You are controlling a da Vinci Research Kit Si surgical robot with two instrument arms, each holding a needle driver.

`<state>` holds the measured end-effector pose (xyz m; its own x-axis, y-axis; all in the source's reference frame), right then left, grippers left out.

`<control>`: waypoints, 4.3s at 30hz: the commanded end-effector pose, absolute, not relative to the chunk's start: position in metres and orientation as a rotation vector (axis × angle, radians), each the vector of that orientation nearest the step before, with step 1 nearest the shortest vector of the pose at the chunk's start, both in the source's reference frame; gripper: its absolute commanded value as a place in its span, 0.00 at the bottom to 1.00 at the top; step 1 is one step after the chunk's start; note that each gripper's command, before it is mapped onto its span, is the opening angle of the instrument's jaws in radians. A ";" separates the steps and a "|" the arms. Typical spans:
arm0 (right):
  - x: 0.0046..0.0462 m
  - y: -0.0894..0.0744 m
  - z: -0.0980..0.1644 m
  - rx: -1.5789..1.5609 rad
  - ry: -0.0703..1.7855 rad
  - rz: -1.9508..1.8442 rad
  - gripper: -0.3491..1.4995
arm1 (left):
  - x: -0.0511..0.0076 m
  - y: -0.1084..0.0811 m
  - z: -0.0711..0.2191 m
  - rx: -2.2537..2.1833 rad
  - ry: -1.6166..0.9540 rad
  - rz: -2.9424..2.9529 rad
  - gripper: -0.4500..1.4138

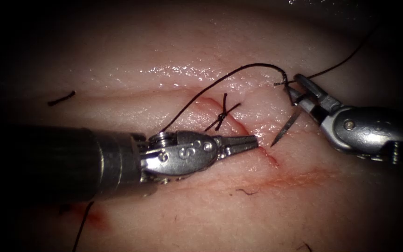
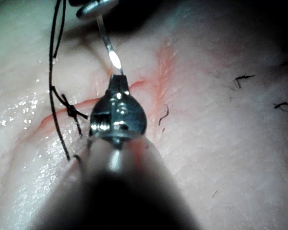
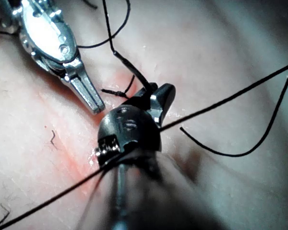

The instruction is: Wound Closure

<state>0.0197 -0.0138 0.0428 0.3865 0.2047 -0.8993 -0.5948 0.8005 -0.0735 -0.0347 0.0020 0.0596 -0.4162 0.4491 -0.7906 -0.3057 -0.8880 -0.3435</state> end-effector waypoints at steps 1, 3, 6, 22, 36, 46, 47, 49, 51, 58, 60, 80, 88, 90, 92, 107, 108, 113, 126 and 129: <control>0.0205 -0.014 0.043 -0.431 1.067 0.525 0.00 | -0.0352 0.002 0.060 -1.320 -0.193 2.327 0.02; 0.0205 -0.014 0.043 -0.442 1.072 0.524 0.00 | -0.0352 0.002 0.061 -1.242 -0.173 2.356 0.05; 0.0204 -0.014 0.043 -0.450 1.074 0.515 0.00 | -0.0351 0.002 0.062 -1.156 -0.158 2.398 0.06; 0.0207 -0.014 0.044 -0.517 1.067 0.456 0.00 | -0.0351 0.000 0.067 -0.900 -0.114 2.592 0.09; 0.0217 -0.015 0.046 -0.570 1.056 0.395 0.00 | -0.0350 -0.002 0.067 -0.843 -0.170 2.647 0.15; 0.0216 -0.015 0.047 -0.614 1.026 0.324 0.00 | -0.0336 -0.002 0.068 -0.819 -0.190 2.660 0.21; 0.0217 -0.015 0.047 -0.615 1.026 0.324 0.00 | -0.0336 -0.002 0.068 -0.819 -0.190 2.660 0.21; 0.0218 -0.015 0.047 -0.621 1.023 0.318 0.00 | -0.0337 -0.002 0.068 -0.823 -0.197 2.658 0.22; 0.0220 -0.015 0.047 -0.624 1.022 0.318 0.00 | -0.0339 -0.002 0.068 -0.827 -0.203 2.656 0.22; 0.0221 -0.015 0.047 -0.640 1.009 0.292 0.00 | -0.0344 -0.003 0.067 -0.831 -0.218 2.648 0.22; 0.0221 -0.015 0.047 -0.649 1.006 0.282 0.00 | -0.0344 -0.003 0.067 -0.832 -0.221 2.647 0.22; 0.0223 -0.018 0.050 -0.668 0.959 0.204 0.00 | -0.0338 -0.001 0.064 -0.855 -0.245 2.630 0.26; 0.0229 -0.019 0.051 -0.693 0.960 0.203 0.00 | -0.0340 -0.002 0.062 -0.863 -0.253 2.632 0.23; 0.0230 -0.019 0.051 -0.704 0.963 0.204 0.00 | -0.0341 -0.002 0.061 -0.863 -0.259 2.630 0.23; 0.0231 -0.019 0.052 -0.706 0.964 0.207 0.00 | -0.0340 -0.002 0.060 -0.866 -0.273 2.625 0.22; 0.0253 -0.022 0.055 -0.698 0.933 0.190 0.00 | -0.0290 -0.001 0.055 -0.914 -0.323 2.623 0.14; 0.0253 -0.022 0.055 -0.693 0.929 0.186 0.00 | -0.0284 -0.001 0.055 -0.912 -0.321 2.628 0.13; 0.0255 -0.024 0.056 -0.673 0.912 0.174 0.00 | -0.0260 -0.002 0.055 -0.861 -0.350 2.684 0.12; 0.0263 -0.026 0.058 -0.625 0.877 0.166 0.00 | -0.0243 -0.001 0.057 -0.815 -0.342 2.716 0.12; 0.0261 -0.026 0.058 -0.612 0.874 0.168 0.00 | -0.0244 -0.001 0.058 -0.809 -0.343 2.720 0.12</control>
